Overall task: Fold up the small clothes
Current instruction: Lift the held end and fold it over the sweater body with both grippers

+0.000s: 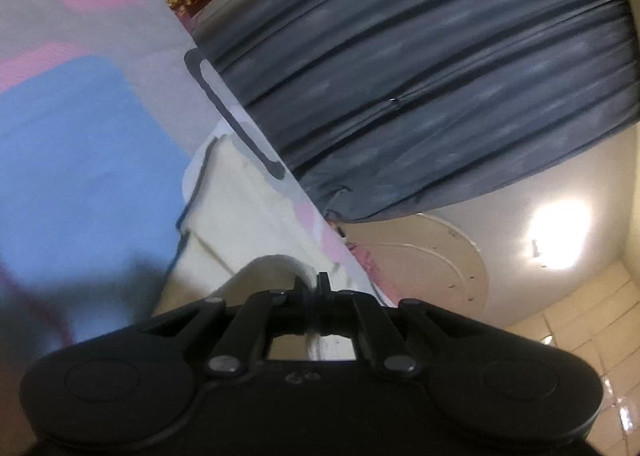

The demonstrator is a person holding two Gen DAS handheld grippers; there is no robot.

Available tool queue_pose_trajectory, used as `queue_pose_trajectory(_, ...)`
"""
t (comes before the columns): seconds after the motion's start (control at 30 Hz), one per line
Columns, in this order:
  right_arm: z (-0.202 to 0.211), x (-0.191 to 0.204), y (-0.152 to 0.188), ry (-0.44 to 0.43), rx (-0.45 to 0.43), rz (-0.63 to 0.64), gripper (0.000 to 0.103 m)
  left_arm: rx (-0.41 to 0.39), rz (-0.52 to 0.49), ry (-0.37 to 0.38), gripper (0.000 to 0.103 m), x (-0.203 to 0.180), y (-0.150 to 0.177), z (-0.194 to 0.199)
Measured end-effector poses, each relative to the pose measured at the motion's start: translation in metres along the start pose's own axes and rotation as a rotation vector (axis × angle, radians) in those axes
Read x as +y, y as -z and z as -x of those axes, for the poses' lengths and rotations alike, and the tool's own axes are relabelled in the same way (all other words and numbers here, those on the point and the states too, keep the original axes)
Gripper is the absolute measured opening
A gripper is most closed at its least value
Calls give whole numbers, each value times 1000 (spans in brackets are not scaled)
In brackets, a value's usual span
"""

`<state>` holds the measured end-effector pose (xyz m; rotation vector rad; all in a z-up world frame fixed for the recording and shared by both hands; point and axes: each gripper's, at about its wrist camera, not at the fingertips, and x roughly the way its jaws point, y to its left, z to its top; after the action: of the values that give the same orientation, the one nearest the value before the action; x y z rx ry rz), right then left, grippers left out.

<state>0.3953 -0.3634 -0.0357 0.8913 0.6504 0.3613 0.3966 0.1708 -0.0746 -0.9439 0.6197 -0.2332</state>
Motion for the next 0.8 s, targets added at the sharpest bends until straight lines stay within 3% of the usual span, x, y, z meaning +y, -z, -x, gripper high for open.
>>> queue_pose_trajectory(0.33,-132,-68,-59,46,85,-119,3,44,10,-110,2,34,-54,-110)
queue_pose_trajectory(0.47,-154,-87,-66,18,65,-130,3,62,0,-73,4,49,-61,-133)
queue_pose_trajectory(0.5,-156,-89,-68,11,52,-129,4,50,5,-55,18,51,-61,-135)
queue_pose_trajectory(0.53,-158,-91,-69,4,36,-129,17,32,18,-29,31,56,-62,-136)
queue_pose_trajectory(0.57,-156,-92,-71,-7,6,-121,48,7,34,-5,36,59,-63,-135)
queue_pose_trajectory(0.63,-147,-84,-73,-2,-86,-72,74,-43,53,31,49,63,-65,-127)
queue_pose_trajectory(0.7,-141,-83,-77,-7,-111,-44,76,-64,31,31,50,63,-68,-121)
queue_pose_trajectory(0.8,-137,-71,-76,26,-73,80,70,-56,-122,-40,50,51,-70,-114)
